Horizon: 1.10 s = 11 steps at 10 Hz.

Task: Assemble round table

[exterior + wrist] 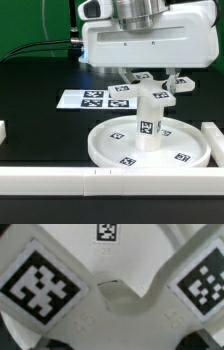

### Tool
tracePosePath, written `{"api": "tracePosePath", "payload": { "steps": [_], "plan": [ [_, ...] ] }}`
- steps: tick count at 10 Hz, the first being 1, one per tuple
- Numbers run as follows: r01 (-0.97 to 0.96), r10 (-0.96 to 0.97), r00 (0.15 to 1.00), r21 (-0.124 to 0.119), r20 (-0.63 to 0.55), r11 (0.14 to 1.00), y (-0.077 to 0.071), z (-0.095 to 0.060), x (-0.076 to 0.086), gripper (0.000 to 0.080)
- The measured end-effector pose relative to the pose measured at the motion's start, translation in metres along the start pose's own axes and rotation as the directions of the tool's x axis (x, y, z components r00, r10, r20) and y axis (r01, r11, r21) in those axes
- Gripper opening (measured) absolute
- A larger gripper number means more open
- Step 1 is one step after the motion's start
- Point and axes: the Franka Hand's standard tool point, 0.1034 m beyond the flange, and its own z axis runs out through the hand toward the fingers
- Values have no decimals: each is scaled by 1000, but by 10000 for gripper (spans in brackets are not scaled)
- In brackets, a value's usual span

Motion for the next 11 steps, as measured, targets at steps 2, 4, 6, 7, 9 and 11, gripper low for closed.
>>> {"api": "tracePosePath", "payload": {
  "steps": [2, 4, 6, 7, 9, 11],
  "plan": [
    [-164, 164, 986, 3, -4, 986, 1, 0, -1, 449],
    [-267, 267, 964, 2, 0, 964, 1, -1, 1, 449],
    [-369, 369, 930, 4, 0, 930, 1, -1, 1, 449],
    [-385, 385, 923, 6, -2, 923, 1, -1, 1, 449],
    [-588, 589, 808, 67, -4, 806, 0, -1, 4, 449],
    [-768, 772, 635, 129, 22, 628, -2, 0, 4, 449]
  ]
}}
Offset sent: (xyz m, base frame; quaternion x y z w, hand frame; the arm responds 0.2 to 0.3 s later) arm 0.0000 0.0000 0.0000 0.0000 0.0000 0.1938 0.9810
